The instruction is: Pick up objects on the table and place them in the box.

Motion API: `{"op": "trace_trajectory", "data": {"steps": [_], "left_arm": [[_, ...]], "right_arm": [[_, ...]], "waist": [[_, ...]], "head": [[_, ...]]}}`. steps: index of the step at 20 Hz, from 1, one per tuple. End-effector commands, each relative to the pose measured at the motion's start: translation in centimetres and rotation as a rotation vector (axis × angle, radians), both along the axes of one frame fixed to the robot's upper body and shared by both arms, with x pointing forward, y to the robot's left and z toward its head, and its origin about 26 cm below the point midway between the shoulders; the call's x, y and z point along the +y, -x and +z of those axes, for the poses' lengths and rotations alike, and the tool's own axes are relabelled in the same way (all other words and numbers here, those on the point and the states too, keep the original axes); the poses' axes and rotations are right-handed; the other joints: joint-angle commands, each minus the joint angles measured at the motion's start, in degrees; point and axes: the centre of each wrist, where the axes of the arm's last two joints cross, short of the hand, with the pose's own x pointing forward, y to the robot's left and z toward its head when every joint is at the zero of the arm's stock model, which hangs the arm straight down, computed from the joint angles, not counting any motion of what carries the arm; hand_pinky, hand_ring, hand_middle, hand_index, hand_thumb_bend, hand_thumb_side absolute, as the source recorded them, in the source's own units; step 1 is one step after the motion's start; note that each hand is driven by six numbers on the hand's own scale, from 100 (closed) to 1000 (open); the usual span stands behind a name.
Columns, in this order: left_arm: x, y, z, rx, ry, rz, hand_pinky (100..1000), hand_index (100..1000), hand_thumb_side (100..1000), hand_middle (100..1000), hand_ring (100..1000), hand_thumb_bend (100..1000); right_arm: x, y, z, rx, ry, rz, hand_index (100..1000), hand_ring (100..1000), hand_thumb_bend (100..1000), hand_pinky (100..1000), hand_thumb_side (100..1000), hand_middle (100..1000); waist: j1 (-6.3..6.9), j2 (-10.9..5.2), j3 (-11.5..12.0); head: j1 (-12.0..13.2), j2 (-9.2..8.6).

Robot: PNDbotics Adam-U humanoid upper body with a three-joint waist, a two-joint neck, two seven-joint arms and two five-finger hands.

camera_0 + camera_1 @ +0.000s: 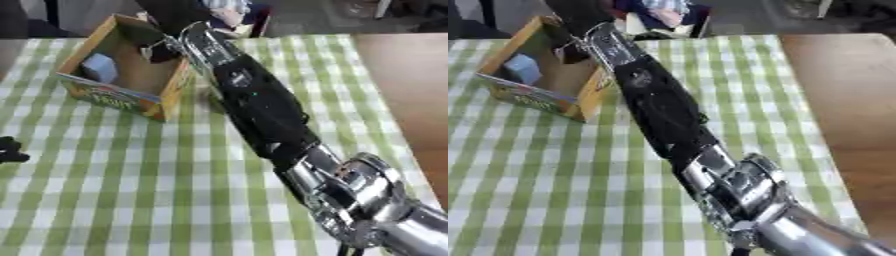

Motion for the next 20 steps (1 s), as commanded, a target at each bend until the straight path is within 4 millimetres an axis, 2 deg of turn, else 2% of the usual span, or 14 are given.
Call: {"op": "trace_trajectory", "data": {"steps": [1, 5, 7, 12, 18, 20], "left_arm": [[0.9, 0.1, 0.6, -0.019, -0.021, 0.028, 811, 736, 859, 613, 592, 100], [1.2, 0.1, 0.6, -0.021, -0.026, 0.044, 812, 736, 859, 614, 592, 100], [1.4, 0.2, 0.6, -0.021, -0.027, 0.052, 812, 737, 860, 614, 592, 100], [1.6, 0.2, 0.6, -0.022, -0.029, 0.064, 812, 737, 861, 614, 592, 100], [1.7, 0.2, 0.6, -0.022, -0.030, 0.068, 813, 737, 862, 615, 592, 100], [1.6, 0.2, 0.7, -0.024, -0.030, 0.067, 813, 737, 862, 615, 591, 100]], "right_arm": [[-2.3, -0.1, 2.8, 0.004, -0.003, 0.050, 1000, 819, 244, 749, 474, 953], [-5.2, -0.4, 3.0, 0.126, 0.030, 0.090, 1000, 830, 189, 759, 560, 956], [-6.9, -0.6, 2.6, 0.214, 0.068, 0.081, 998, 838, 174, 771, 618, 951], [-10.3, -1.1, 1.3, 0.392, 0.139, 0.021, 993, 847, 160, 785, 698, 940], [-12.2, -1.6, -0.9, 0.521, 0.191, -0.037, 993, 855, 173, 796, 746, 937], [-12.5, -1.8, -2.3, 0.572, 0.216, -0.059, 992, 858, 184, 802, 779, 932]], "waist": [[0.05, -0.94, -0.5], [-0.06, -0.94, -1.8], [-0.09, -0.93, -2.2], [-0.19, -0.89, -3.0], [-0.31, -0.82, -3.4], [-0.37, -0.82, -3.5]], "head": [[1.1, -0.50], [2.0, -0.64], [2.2, -0.78], [2.5, -0.97], [2.4, -1.37], [2.4, -1.56]]}}
